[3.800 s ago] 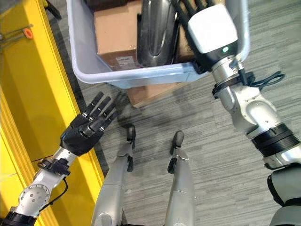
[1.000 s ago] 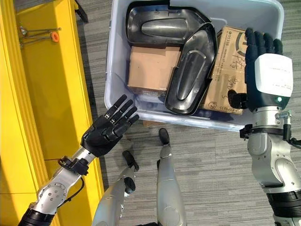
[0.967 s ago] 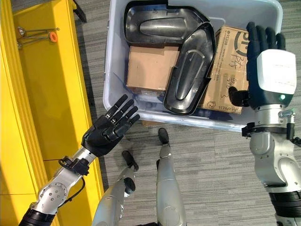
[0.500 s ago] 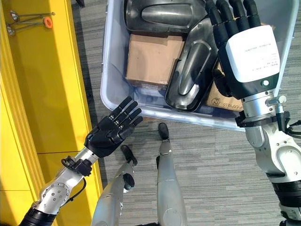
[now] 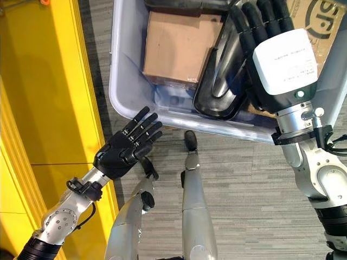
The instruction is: Move parts from the plastic box to the shelf.
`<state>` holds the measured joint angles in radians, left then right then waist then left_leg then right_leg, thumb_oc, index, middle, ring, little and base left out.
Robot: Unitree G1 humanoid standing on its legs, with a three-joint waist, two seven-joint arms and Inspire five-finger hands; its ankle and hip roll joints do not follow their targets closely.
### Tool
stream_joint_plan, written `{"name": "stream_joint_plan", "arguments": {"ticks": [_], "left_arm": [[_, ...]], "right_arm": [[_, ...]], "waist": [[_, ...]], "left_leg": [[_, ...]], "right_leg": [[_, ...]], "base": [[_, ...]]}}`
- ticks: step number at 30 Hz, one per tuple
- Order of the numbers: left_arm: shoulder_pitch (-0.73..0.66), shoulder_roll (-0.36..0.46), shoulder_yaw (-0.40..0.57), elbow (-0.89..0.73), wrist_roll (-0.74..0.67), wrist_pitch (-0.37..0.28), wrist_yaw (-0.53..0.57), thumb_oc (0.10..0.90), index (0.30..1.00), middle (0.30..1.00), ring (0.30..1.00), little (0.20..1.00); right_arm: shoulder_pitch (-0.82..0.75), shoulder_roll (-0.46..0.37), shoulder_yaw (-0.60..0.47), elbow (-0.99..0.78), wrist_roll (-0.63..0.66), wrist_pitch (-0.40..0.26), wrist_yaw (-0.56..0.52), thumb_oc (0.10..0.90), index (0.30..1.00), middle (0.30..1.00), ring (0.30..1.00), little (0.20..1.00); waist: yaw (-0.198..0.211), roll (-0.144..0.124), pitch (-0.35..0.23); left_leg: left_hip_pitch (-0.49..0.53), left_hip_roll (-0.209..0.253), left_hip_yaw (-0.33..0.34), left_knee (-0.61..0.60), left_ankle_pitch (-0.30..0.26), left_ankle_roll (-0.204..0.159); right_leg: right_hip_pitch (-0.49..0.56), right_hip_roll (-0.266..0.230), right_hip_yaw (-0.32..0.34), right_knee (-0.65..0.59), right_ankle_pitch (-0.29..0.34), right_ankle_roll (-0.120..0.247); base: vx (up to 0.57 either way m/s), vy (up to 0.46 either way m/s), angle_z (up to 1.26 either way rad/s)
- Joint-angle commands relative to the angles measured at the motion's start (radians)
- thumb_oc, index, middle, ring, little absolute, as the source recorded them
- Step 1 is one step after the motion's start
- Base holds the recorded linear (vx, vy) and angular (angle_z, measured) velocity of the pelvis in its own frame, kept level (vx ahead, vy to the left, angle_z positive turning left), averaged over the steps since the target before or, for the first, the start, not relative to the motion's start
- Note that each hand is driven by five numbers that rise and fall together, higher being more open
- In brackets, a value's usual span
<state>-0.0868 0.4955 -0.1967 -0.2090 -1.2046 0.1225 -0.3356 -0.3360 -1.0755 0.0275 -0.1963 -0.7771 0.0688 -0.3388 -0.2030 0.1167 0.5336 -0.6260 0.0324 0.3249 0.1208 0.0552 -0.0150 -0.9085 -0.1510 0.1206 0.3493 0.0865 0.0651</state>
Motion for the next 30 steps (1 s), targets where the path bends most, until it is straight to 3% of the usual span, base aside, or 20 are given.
{"name": "stream_joint_plan", "arguments": {"ticks": [1, 4, 9, 12, 21, 26, 30], "left_arm": [[0.058, -0.025, -0.008, -0.118, -0.002, -0.031, -0.068, 0.9, 1.0, 1.0, 1.0, 1.0], [0.064, -0.025, -0.009, -0.121, -0.006, -0.038, -0.071, 0.9, 1.0, 1.0, 1.0, 1.0], [0.069, -0.037, -0.011, -0.124, 0.0, -0.032, -0.066, 0.9, 1.0, 1.0, 1.0, 1.0], [0.064, -0.046, -0.02, -0.116, 0.007, -0.047, -0.057, 0.9, 1.0, 1.0, 1.0, 1.0], [0.053, -0.056, -0.039, -0.107, 0.029, -0.065, -0.054, 0.9, 1.0, 1.0, 1.0, 1.0], [0.037, -0.054, -0.047, -0.1, 0.028, -0.061, -0.061, 0.9, 1.0, 1.0, 1.0, 1.0], [0.018, -0.055, -0.055, -0.094, 0.033, -0.037, -0.056, 0.9, 1.0, 1.0, 1.0, 1.0]], "right_arm": [[-0.026, -0.087, -0.089, -0.086, 0.013, 0.129, -0.097, 0.9, 1.0, 1.0, 1.0, 1.0], [0.02, -0.08, -0.135, -0.074, 0.048, 0.139, -0.117, 0.9, 1.0, 1.0, 1.0, 1.0], [0.068, -0.051, -0.168, -0.089, 0.103, 0.1, -0.091, 0.9, 1.0, 1.0, 1.0, 1.0], [0.092, -0.011, -0.148, -0.126, 0.115, 0.053, -0.103, 0.9, 1.0, 1.0, 1.0, 1.0], [0.058, 0.039, -0.059, -0.148, 0.093, 0.023, -0.112, 0.9, 1.0, 1.0, 1.0, 1.0], [-0.046, 0.028, 0.02, -0.13, 0.023, 0.023, -0.079, 0.9, 1.0, 1.0, 1.0, 1.0], [-0.163, 0.012, 0.1, -0.058, 0.037, 0.097, -0.019, 0.9, 1.0, 1.0, 1.0, 1.0]], "waist": [[-0.07, 0.045, -0.014], [-0.079, 0.045, -0.014], [-0.093, 0.049, -0.014], [-0.103, 0.051, -0.014], [-0.095, 0.058, -0.014], [-0.078, 0.071, -0.014], [-0.058, 0.08, -0.014]], "left_leg": [[0.108, 0.183, -0.084, 0.153, -0.136, -0.102], [0.106, 0.183, -0.08, 0.157, -0.139, -0.101], [0.102, 0.185, -0.068, 0.169, -0.146, -0.1], [0.083, 0.185, -0.061, 0.181, -0.153, -0.1], [0.05, 0.183, -0.064, 0.187, -0.153, -0.099], [0.048, 0.182, -0.072, 0.182, -0.143, -0.102], [0.031, 0.183, -0.087, 0.182, -0.136, -0.106]], "right_leg": [[0.016, -0.026, 0.016, -0.013, -0.052, 0.059], [0.009, -0.028, 0.021, -0.012, -0.053, 0.06], [-0.008, -0.028, 0.033, -0.009, -0.05, 0.061], [-0.033, -0.026, 0.045, -0.002, -0.048, 0.06], [-0.075, -0.021, 0.048, 0.024, -0.05, 0.056], [-0.082, -0.025, 0.045, 0.035, -0.055, 0.055], [-0.096, -0.032, 0.036, 0.052, -0.062, 0.054]], "base": [[-0.02, 0.033, -0.03], [-0.01, 0.028, -0.05], [-0.01, 0.013, -0.04], [0.0, 0.0, 0.0], [-0.01, -0.02, 0.0], [-0.02, -0.042, 0.01], [-0.02, -0.08, 0.05]]}}
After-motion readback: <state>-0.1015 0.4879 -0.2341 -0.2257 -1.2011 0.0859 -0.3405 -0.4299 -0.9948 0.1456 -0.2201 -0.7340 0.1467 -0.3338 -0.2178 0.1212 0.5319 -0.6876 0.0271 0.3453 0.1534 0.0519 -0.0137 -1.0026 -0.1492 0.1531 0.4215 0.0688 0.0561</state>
